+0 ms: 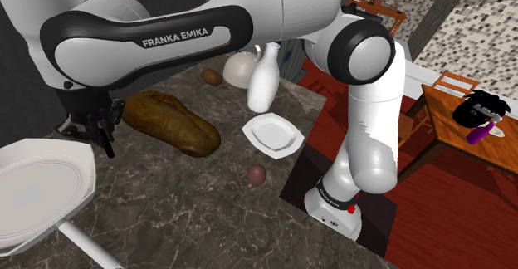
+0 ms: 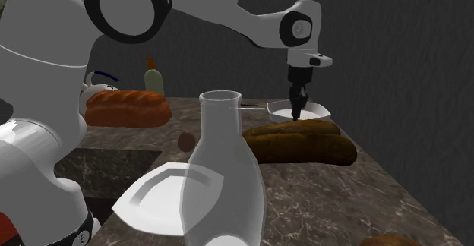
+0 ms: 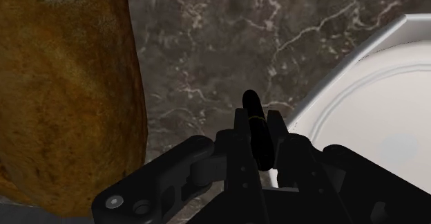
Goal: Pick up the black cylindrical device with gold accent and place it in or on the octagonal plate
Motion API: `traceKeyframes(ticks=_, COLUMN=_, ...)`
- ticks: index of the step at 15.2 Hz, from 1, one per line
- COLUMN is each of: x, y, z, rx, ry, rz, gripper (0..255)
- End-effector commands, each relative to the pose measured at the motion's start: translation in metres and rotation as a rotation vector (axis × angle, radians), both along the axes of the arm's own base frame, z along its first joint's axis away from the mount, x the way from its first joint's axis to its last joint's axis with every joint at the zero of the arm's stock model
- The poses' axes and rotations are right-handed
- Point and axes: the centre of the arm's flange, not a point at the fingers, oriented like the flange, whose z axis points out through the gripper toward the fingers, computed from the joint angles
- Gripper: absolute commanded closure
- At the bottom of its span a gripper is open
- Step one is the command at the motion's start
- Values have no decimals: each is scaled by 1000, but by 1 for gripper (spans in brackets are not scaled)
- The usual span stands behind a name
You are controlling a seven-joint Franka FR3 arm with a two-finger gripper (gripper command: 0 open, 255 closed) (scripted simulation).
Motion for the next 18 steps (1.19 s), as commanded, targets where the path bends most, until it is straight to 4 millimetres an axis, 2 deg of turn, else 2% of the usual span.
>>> traceKeyframes(ticks=1, x=0, y=0, z=9, rx=0, ry=0, rz=0, gripper=255)
traceKeyframes(ticks=15, x=0, y=0, z=83, rx=0, ry=0, rz=0, gripper=255)
traceKeyframes(ticks=18, x=-21, y=-34, z=85, rx=0, ry=0, rz=0, gripper=255)
